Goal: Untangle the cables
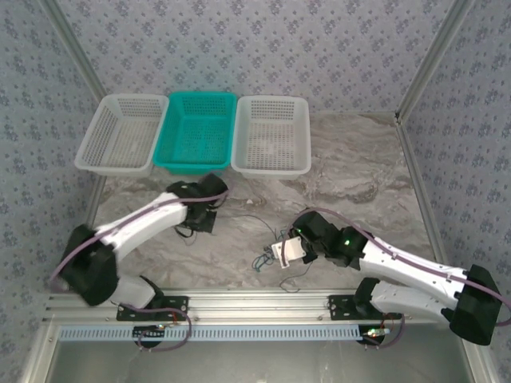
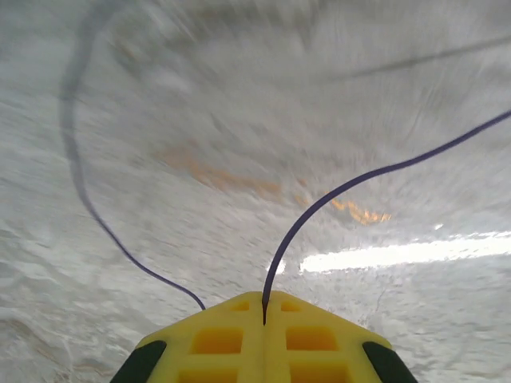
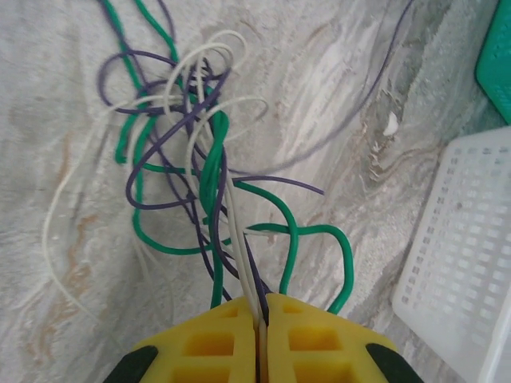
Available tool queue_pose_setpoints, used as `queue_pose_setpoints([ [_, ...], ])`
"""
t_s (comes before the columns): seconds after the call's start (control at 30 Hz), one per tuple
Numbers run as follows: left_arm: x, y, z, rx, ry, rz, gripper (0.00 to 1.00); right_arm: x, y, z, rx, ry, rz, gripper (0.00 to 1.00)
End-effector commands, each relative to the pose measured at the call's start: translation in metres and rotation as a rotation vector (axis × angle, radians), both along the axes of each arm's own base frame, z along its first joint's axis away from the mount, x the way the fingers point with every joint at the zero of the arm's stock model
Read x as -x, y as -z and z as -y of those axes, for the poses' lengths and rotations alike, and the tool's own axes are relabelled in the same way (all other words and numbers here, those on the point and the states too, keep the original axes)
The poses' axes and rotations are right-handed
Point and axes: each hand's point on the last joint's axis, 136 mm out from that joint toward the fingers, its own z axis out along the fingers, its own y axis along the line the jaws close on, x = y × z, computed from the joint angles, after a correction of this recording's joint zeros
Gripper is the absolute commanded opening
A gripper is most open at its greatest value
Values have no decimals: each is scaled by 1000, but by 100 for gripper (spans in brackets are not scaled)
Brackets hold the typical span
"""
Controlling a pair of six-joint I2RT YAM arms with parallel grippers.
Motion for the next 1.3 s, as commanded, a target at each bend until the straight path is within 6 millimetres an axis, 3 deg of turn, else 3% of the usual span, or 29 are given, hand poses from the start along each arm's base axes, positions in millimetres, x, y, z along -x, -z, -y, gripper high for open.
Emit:
queue_pose_setpoints([
  [0.0,-24,-84,-26,164,-156,296,0,-29,-8,-9,-50,108,129,0],
  [0.1,-29,-143,-65,357,-314,484,0,-53,-19,-24,-205,222,219,0],
  [0.17,-25,-171,-94,417,-412,571,0,-63,-16,-28,-275,284,246,0],
  [0.23,-19,-191,-119,432,-493,627,0,-73,-4,-23,-277,355,264,0],
  [0.3,-14,-203,-131,456,-536,647,0,-78,13,-16,-267,418,246,0],
  [0.37,-16,-207,-125,520,-517,642,0,-76,22,-17,-299,456,190,0],
  [0.43,-21,-206,-104,621,-444,613,0,-67,25,-23,-369,470,105,0],
  [0.47,-25,-207,-88,693,-373,598,0,-62,27,-27,-400,471,53,8],
  [0.5,-27,-206,-75,755,-317,588,0,-59,25,-29,-433,488,16,23],
  [0.57,-28,-207,-59,826,-246,588,0,-53,20,-31,-467,509,-45,34],
  [0.63,-27,-205,-52,845,-202,585,0,-45,12,-35,-490,486,-94,48],
  [0.7,-25,-205,-46,847,-166,577,0,-34,-2,-42,-527,433,-160,69],
  [0.73,-24,-206,-44,847,-153,574,0,-27,-8,-47,-544,394,-196,72],
  [0.87,-19,-213,-33,857,-85,571,0,-11,-56,-71,-728,306,-374,75],
  [0.97,-17,-221,-26,870,-49,587,0,-33,-86,-95,-922,439,-501,72],
  [1.03,-17,-224,-24,878,-45,597,0,-56,-83,-110,-997,617,-590,66],
  [1.1,-18,-225,-25,873,-54,596,0,-72,-63,-127,-1003,770,-666,63],
  [1.27,-16,-227,-33,822,-81,603,0,-79,-12,-167,-811,759,-583,66],
])
